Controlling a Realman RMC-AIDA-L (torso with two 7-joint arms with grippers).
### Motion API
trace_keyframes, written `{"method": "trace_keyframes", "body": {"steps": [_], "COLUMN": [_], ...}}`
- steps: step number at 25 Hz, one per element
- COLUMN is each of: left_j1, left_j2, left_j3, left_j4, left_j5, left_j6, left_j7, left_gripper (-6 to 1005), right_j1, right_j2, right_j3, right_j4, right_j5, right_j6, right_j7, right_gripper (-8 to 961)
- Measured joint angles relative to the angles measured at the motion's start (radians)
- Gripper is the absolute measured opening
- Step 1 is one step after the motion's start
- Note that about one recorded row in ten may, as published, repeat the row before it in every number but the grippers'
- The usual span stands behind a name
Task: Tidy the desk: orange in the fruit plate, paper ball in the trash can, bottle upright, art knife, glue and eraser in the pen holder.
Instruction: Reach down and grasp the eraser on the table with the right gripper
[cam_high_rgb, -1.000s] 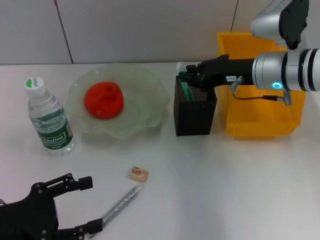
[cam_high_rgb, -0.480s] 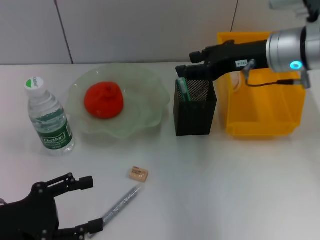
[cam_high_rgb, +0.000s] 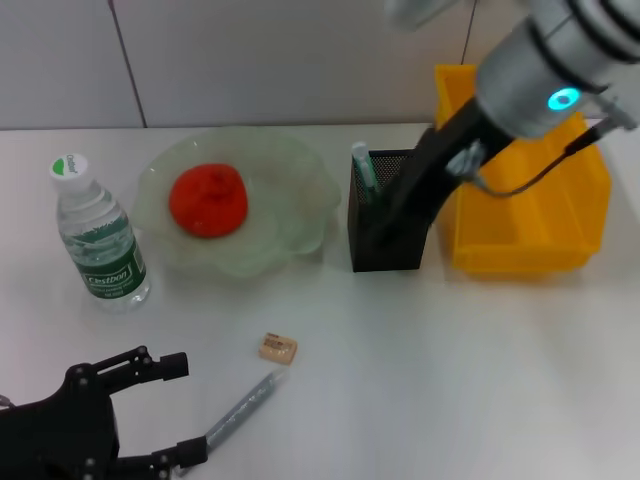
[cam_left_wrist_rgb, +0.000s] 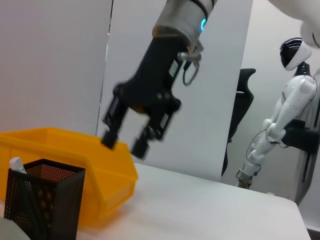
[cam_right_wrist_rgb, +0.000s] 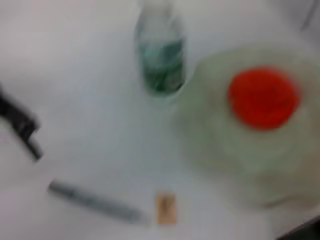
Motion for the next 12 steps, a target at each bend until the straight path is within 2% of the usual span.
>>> {"method": "trace_keyframes", "body": {"steps": [1,2,4,5,6,7,12], "left_j1": [0.0,-0.001,-0.001,-0.002,-0.002,-0.002,-0.001], "left_j2": [0.001,0.002,0.003,0.004,0.004,0.003,0.002], "left_j3": [0.0,0.0,0.0,0.0,0.0,0.001,0.001], "left_j4": [0.0,0.0,0.0,0.0,0.0,0.0,0.0], "left_j5": [0.0,0.0,0.0,0.0,0.001,0.001,0.003], "left_j6": [0.0,0.001,0.002,0.004,0.004,0.005,0.005], "left_j7": [-0.002,-0.003,-0.005,-0.006,-0.006,-0.006,0.0], "left_gripper": [863,863,864,864,864,864,864], "right_j1": [0.0,0.065,0.086,0.126,0.126,0.155,0.204], "right_j2": [0.0,0.002,0.004,0.007,0.007,0.01,0.015], "right_j3": [0.0,-0.027,-0.037,-0.069,-0.069,-0.111,-0.192], "right_j4": [0.0,0.115,0.158,0.25,0.25,0.323,0.463], "right_j5": [0.0,-0.01,-0.011,-0.012,-0.012,-0.008,0.063], "right_j6": [0.0,0.002,0.01,0.059,0.059,0.128,0.278], "right_j7": [0.0,0.005,0.005,0.005,0.005,0.005,0.006], "right_gripper": [578,578,577,577,576,576,575]}}
